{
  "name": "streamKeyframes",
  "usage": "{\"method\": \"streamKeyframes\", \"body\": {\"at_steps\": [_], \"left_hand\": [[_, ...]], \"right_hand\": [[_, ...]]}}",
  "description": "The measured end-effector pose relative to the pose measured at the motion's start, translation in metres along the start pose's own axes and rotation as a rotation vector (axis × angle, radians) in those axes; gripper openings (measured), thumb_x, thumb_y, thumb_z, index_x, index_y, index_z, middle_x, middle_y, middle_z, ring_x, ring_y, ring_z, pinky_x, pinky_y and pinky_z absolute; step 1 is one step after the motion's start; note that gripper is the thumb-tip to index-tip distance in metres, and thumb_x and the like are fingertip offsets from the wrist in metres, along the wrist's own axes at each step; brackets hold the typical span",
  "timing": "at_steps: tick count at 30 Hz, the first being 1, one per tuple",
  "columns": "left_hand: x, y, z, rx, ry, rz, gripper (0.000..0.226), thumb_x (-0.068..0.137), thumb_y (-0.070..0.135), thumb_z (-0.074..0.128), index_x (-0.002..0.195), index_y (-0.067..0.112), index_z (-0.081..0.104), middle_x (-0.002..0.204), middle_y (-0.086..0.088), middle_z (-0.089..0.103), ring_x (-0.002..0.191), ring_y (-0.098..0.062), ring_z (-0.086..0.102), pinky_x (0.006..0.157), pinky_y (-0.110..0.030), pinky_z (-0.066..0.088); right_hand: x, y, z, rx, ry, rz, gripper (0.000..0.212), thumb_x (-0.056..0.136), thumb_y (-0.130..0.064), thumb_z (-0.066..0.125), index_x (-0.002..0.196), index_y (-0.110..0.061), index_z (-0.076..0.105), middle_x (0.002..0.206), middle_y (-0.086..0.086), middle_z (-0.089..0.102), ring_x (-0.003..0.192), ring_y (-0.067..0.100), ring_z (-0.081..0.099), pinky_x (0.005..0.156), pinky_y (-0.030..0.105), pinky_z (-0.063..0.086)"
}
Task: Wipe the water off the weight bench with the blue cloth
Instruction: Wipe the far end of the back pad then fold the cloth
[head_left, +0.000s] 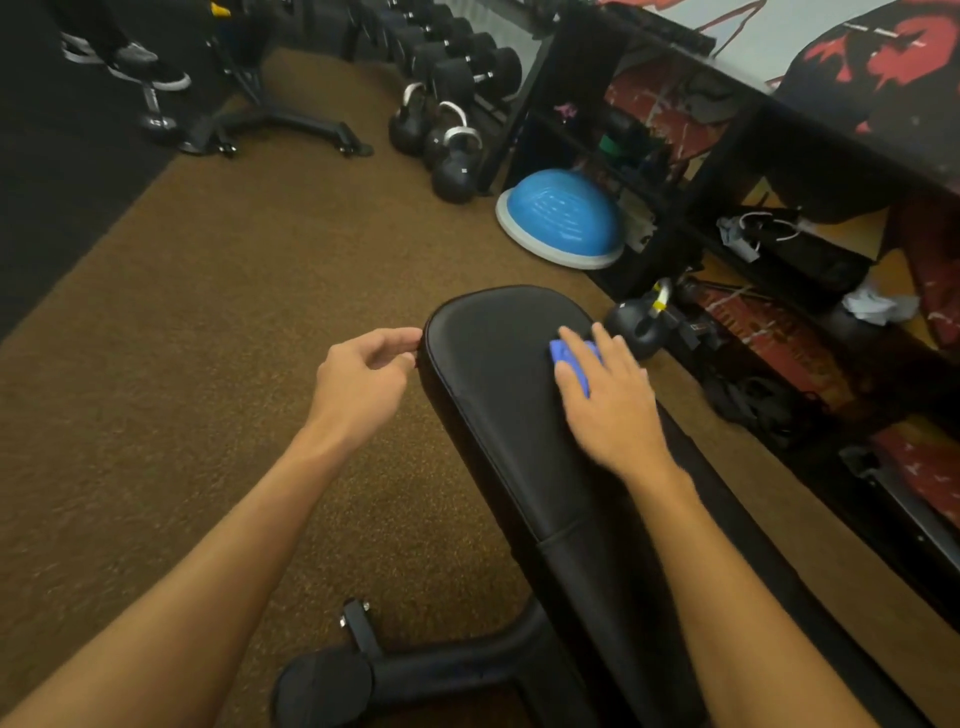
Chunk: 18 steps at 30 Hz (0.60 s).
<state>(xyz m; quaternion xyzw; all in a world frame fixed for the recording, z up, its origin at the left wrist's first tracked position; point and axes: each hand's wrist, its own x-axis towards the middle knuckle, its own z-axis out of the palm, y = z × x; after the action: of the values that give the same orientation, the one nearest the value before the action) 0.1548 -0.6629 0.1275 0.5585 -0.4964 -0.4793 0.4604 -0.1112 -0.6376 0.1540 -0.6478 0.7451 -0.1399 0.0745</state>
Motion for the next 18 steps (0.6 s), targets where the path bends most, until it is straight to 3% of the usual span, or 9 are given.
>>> {"method": "streamKeyframes", "body": {"at_steps": [4,8,11,18], "left_hand": [[-0.004,0.002,-0.001,-0.003,-0.014,-0.010,0.032,0.103,0.014,0.062,0.126,0.032,0.076,0.121,0.019,0.074,0.119,-0.001,0.066,0.112,-0.040,0.052],[-0.003,0.000,-0.002,-0.032,-0.009,-0.027,0.030,0.103,0.013,0.061,0.121,0.031,0.077,0.116,0.015,0.077,0.115,-0.003,0.069,0.109,-0.043,0.054],[-0.001,0.001,-0.003,-0.077,-0.008,-0.052,0.028,0.104,0.013,0.059,0.117,0.030,0.078,0.110,0.014,0.079,0.110,-0.004,0.073,0.107,-0.045,0.055],[-0.008,0.005,0.003,-0.098,0.026,-0.078,0.024,0.102,0.013,0.063,0.113,0.029,0.077,0.113,0.009,0.078,0.110,-0.009,0.072,0.102,-0.046,0.058]], "right_hand": [[0.054,-0.033,0.007,-0.011,-0.006,0.028,0.055,0.113,-0.050,0.024,0.167,-0.042,0.021,0.179,-0.003,0.009,0.165,0.024,0.001,0.131,0.056,0.006],[0.040,-0.090,0.023,-0.004,-0.062,-0.266,0.051,0.114,-0.048,0.026,0.165,-0.046,0.026,0.178,-0.006,0.011,0.165,0.019,-0.002,0.130,0.053,0.000],[-0.003,-0.090,0.025,0.006,-0.090,-0.433,0.051,0.114,-0.048,0.031,0.165,-0.047,0.027,0.178,-0.011,0.009,0.164,0.014,-0.005,0.127,0.043,-0.004],[-0.071,-0.057,0.007,0.125,-0.168,-0.407,0.055,0.112,-0.047,0.025,0.167,-0.046,0.019,0.177,-0.017,0.002,0.161,0.001,-0.011,0.131,0.036,-0.006]]}}
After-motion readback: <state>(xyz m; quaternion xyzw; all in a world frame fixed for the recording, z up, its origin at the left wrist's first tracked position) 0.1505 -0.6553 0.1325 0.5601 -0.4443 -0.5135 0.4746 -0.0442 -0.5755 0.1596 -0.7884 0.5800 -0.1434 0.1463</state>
